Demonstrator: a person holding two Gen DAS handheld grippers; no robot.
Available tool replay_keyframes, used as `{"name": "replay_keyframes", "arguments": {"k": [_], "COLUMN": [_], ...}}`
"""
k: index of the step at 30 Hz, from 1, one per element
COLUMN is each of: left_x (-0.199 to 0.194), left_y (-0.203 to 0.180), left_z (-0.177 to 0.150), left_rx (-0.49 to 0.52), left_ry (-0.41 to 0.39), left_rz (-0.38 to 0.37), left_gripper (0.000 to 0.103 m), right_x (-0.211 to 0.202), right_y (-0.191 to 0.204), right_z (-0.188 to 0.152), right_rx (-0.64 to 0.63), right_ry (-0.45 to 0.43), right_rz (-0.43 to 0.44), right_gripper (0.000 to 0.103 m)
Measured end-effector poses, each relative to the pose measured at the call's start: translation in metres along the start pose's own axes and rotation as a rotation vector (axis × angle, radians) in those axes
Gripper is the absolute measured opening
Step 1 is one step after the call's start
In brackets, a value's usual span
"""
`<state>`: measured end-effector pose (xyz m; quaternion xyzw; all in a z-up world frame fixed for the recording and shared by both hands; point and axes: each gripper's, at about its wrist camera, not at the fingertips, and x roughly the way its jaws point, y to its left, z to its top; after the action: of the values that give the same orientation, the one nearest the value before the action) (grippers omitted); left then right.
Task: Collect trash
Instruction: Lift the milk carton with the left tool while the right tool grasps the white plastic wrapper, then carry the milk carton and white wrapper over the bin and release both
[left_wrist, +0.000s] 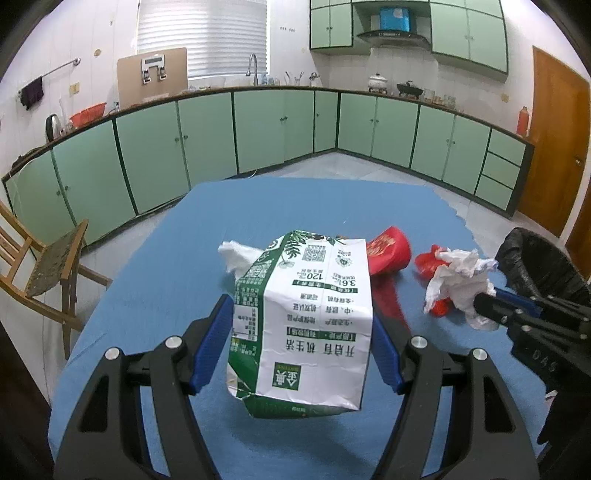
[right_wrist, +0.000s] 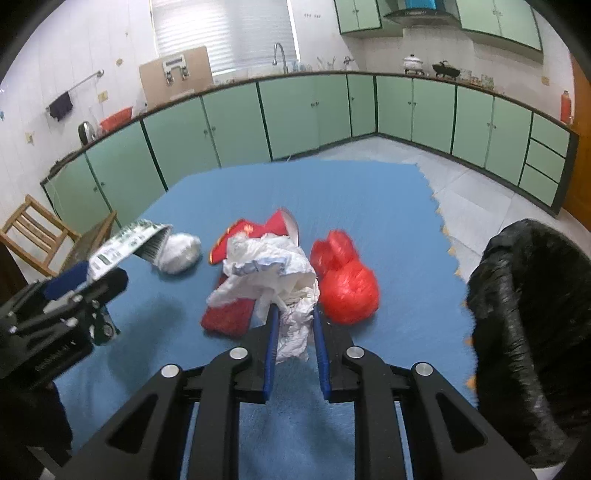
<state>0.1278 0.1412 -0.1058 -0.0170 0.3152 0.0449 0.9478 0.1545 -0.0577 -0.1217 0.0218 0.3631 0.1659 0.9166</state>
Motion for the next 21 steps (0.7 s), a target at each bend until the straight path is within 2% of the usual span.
{"name": "replay_keyframes", "arguments": {"k": [12,21], "left_x": [-0.028,-0.039], "left_y": [-0.033,-0.075], "left_z": [0.024,0.041], "left_rx": [0.024,0.057], "left_ry": [-0.076,-0.118], "left_rz": [-0.056,-0.114], "left_gripper": [0.067,0.067], "right_x": [-0.063,-0.102], "right_y": [-0.024,-0.054], "right_z": [0.025,0.032], "right_rx": [0.025,0.056], "right_ry": [-0.110,-0.171], "right_rz": [-0.028,-0.074], "right_gripper": [0.018,0.018]}}
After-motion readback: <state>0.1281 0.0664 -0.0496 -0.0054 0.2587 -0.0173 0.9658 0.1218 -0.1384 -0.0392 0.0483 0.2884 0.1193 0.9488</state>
